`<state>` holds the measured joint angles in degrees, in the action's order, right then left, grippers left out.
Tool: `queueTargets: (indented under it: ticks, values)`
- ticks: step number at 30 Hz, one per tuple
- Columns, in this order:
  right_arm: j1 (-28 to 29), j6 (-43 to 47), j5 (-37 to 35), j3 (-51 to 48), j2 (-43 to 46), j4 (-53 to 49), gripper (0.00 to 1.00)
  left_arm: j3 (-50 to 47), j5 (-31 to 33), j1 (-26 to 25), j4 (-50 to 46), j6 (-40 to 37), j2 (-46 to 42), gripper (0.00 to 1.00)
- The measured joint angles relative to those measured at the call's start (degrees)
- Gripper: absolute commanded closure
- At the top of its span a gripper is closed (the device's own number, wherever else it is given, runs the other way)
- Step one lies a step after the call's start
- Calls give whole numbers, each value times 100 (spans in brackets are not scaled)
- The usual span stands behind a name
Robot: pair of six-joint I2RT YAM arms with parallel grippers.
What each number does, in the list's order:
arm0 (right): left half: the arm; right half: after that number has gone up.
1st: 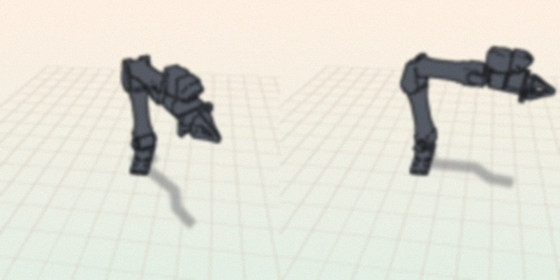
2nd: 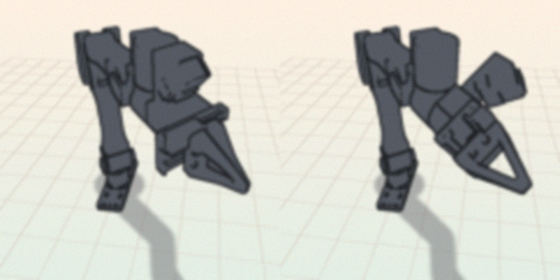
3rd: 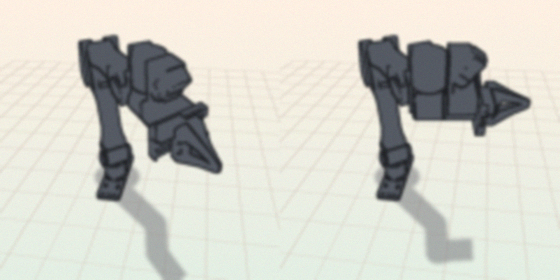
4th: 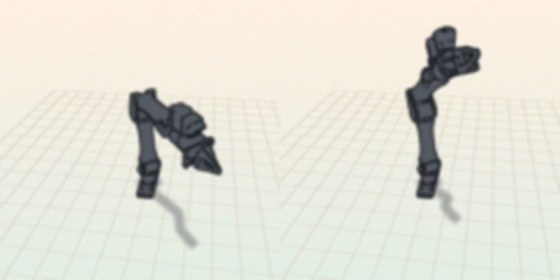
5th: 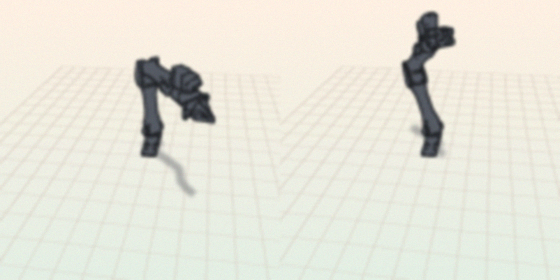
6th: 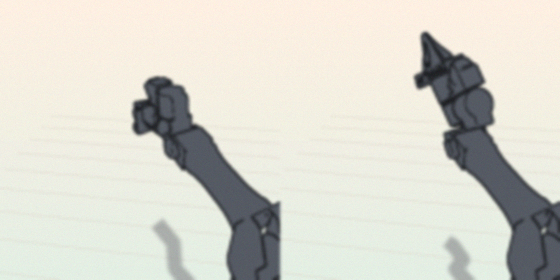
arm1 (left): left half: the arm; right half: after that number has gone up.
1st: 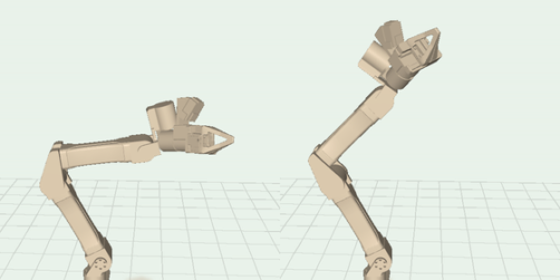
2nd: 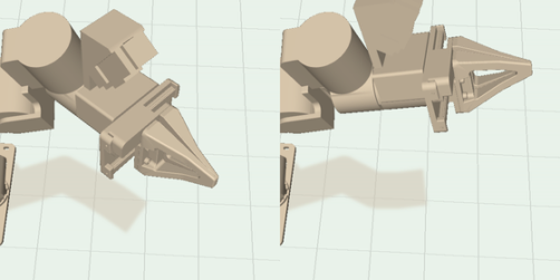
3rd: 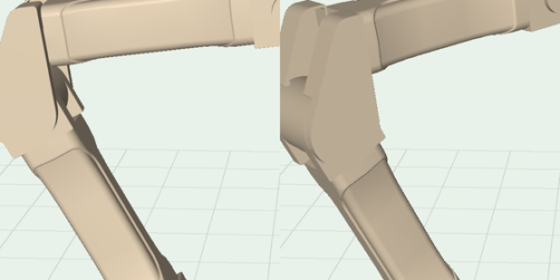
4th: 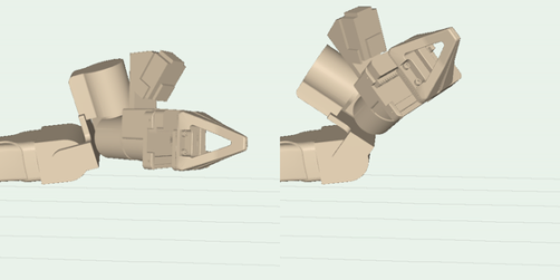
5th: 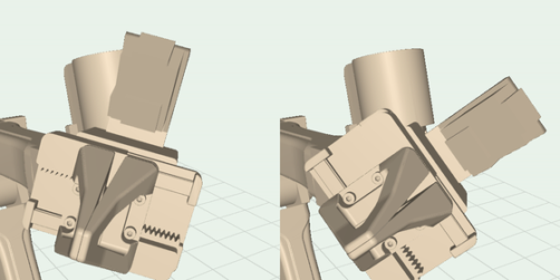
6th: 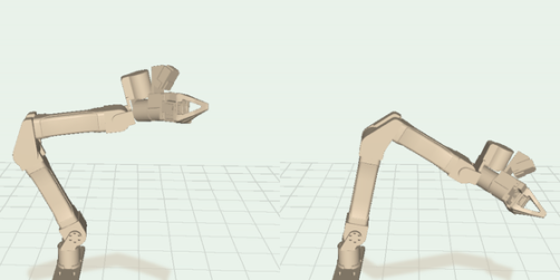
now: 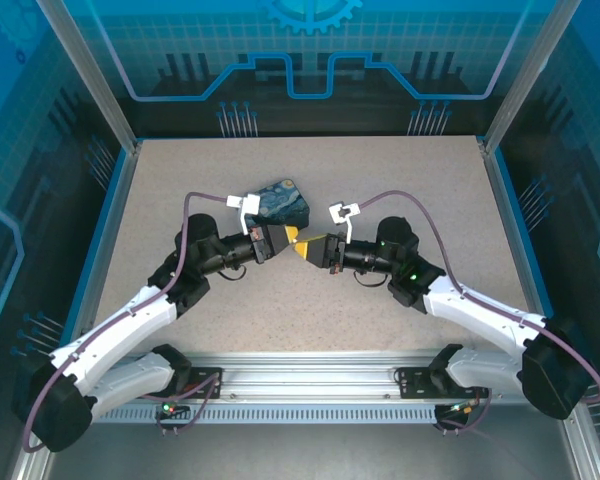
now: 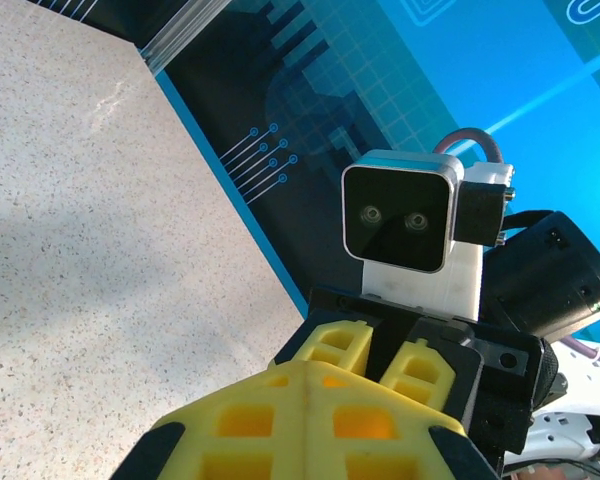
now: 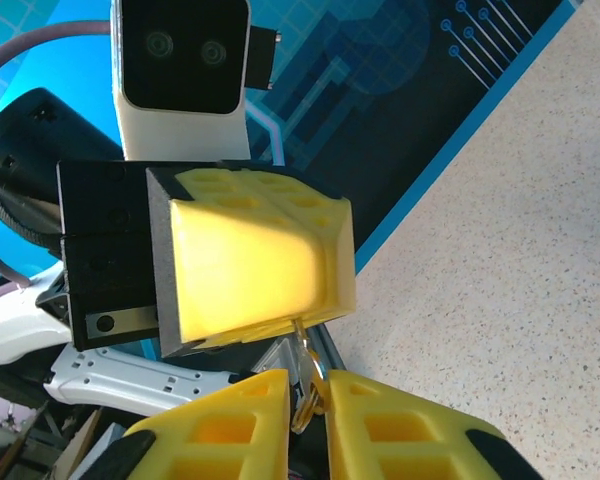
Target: Unlock the padlock with the key
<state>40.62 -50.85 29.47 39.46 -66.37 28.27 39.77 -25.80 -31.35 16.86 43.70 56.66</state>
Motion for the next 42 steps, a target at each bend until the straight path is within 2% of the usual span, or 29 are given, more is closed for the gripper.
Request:
queueTargets:
  ticks: [8,17,19,23,25,30,34,42]
  values:
    - [-2,96,116,116,0,-203,81,39,-15,-4,-70,-59,-15,100]
    - [-7,144,94,116,0,-376,99,63,-39,-15,-160,-81,-15,100]
    - [-7,179,92,116,2,-402,100,76,-37,-15,-208,-151,-15,92]
    - [-7,289,48,127,55,-625,100,195,15,-15,-466,-352,-13,68]
    - [-17,372,-50,127,195,-883,100,297,103,9,-621,-505,-13,52]
    - [-170,640,-516,109,863,-1777,100,656,422,269,-1086,-953,164,29]
    - [-240,962,-1132,127,1285,-2802,100,1082,820,485,-1478,-1464,813,17]
    - [-358,1239,-2164,133,1731,-4446,100,2411,1541,614,-2218,-2350,3075,12]
